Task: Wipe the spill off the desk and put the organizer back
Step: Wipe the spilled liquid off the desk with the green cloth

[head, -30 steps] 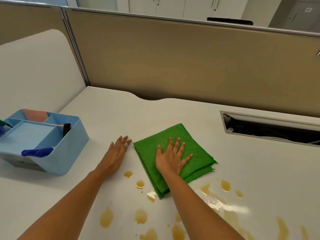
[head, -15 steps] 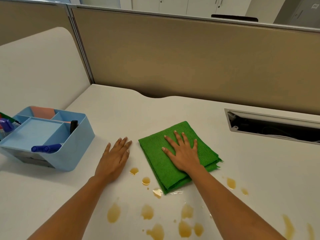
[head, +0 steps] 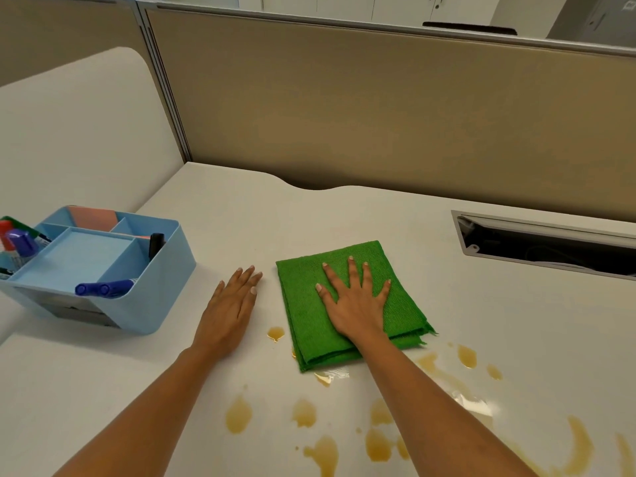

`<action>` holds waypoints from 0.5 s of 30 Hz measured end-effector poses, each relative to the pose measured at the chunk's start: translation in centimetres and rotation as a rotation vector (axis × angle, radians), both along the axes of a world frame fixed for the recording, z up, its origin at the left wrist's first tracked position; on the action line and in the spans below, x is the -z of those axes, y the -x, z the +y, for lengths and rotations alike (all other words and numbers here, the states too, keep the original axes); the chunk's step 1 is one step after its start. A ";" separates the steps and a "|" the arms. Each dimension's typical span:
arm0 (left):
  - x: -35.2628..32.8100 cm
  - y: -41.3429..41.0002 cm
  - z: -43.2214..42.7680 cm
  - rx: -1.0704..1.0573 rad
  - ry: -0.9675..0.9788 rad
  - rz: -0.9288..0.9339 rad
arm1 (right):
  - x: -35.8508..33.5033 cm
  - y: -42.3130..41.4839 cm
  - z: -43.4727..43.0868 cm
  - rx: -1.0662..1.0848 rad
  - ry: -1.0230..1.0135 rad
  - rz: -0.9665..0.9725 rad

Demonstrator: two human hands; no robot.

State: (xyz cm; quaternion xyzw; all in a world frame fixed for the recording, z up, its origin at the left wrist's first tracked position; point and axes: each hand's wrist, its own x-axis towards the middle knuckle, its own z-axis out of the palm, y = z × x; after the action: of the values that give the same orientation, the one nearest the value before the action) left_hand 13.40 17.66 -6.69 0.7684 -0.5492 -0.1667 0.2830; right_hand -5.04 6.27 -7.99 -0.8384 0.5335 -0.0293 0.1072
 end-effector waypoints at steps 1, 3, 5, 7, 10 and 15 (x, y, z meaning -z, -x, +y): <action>0.0 -0.2 0.3 -0.006 -0.001 -0.005 | 0.0 -0.2 0.2 0.005 -0.003 -0.003; -0.2 -0.8 1.1 0.006 -0.016 -0.040 | 0.0 -0.7 0.7 0.011 -0.005 -0.008; -0.3 -1.5 1.9 0.020 -0.030 -0.090 | 0.0 -1.3 1.3 0.014 -0.011 -0.015; -0.3 -2.1 2.5 0.009 -0.037 -0.106 | 0.0 -1.8 1.9 0.019 -0.014 -0.018; -0.1 -2.5 3.4 0.000 -0.040 -0.095 | -0.1 -2.6 3.1 0.023 -0.015 -0.021; 0.4 -2.6 4.6 -0.003 -0.050 -0.127 | -0.4 -3.7 5.2 0.025 -0.033 -0.030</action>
State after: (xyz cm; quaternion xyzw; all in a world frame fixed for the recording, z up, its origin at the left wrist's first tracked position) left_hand 15.98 22.24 -7.08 0.7852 -0.5604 -0.1309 0.2287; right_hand -1.33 11.51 -7.59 -0.8292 0.5428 -0.0344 0.1289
